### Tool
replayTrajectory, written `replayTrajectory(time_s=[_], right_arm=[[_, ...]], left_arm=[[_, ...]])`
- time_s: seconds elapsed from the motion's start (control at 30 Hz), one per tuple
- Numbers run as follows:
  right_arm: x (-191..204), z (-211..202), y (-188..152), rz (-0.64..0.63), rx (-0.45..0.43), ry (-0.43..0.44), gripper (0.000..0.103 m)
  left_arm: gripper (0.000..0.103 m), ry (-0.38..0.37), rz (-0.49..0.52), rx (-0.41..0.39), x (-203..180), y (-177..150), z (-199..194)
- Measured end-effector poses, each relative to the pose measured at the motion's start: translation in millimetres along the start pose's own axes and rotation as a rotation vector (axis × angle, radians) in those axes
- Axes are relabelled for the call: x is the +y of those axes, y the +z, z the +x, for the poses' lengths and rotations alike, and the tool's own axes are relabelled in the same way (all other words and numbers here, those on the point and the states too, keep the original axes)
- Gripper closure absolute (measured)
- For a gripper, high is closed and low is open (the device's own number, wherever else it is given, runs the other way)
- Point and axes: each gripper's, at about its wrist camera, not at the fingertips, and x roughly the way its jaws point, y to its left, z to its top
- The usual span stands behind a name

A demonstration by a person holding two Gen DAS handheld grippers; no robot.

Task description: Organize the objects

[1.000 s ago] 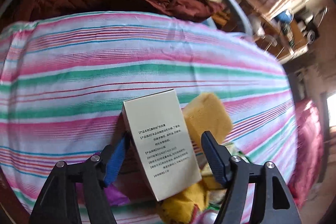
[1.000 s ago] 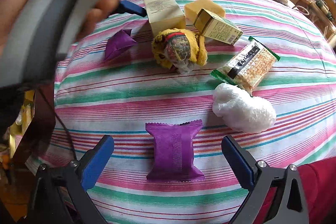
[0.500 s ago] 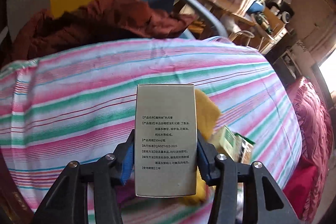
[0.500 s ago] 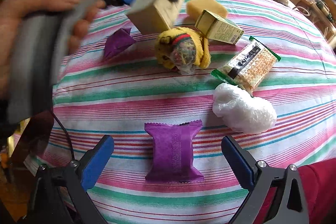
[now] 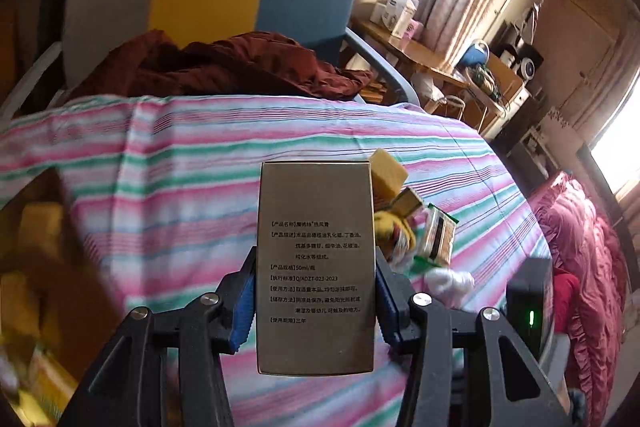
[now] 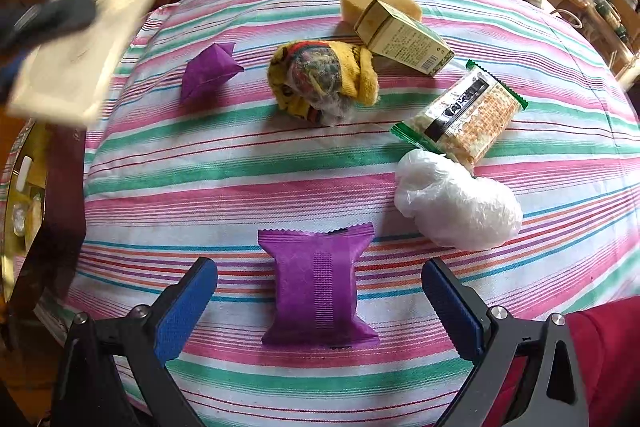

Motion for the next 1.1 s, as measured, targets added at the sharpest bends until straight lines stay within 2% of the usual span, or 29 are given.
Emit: replayTrajectory(time_s=[0.1,0.2,0.27,0.33,0.4,0.53,0.63,0.7,0.77,0.9,1.1], right_arm=[[-2.4,-6.0,1.6,0.027,-0.019,0.041,0.002],[-23.5,-16.3,0.5,0.159,-0.057,0.221,0.004],[-38.5,-22.0,0.2,0.248,-0.087,0.252,0.005],[-43.3,-20.6,1.7,0.272,-0.080,0.235,0.009],[-37.2,-16.6,-1.8,0.248,-0.049,0.217,0.023],[-28.5,-3.1,-13.6,0.180,-0.014,0.122,0.025],[-25.7,4.3,-13.5,0.142,-0.002,0.062,0.032],[-17.5,13.7,-15.7,0.095,0.021,0.023,0.050],[-13.0,11.1,-18.7,0.018,0.006,-0.067,0.067],[-12.1,6.6,-21.4,0.010,-0.016,-0.050,0.068],[-2.2,-25.3,-16.8,0.008,-0.124,-0.002,0.068]], left_arm=[[0.052,-0.011,-0.035,-0.008,15.4,-17.9,-24.1],[0.052,-0.017,-0.067,-0.025,31.8,-33.0,-44.1],[0.052,-0.026,-0.092,-0.027,43.3,-42.2,-52.6],[0.052,-0.030,-0.104,-0.035,50.9,-50.3,-60.6],[0.052,-0.026,-0.112,-0.047,59.4,-58.5,-69.3],[0.052,-0.018,-0.144,-0.062,78.3,-74.3,-83.8],[0.052,-0.005,-0.179,-0.082,96.6,-84.0,-97.0],[0.052,0.012,-0.204,-0.106,111.0,-90.1,-111.0],[0.052,0.032,-0.246,-0.132,131.0,-96.6,-126.7],[0.052,0.107,-0.329,-0.186,172.8,-109.6,-161.0],[0.052,0.219,-0.445,-0.261,226.9,-132.1,-205.6]])
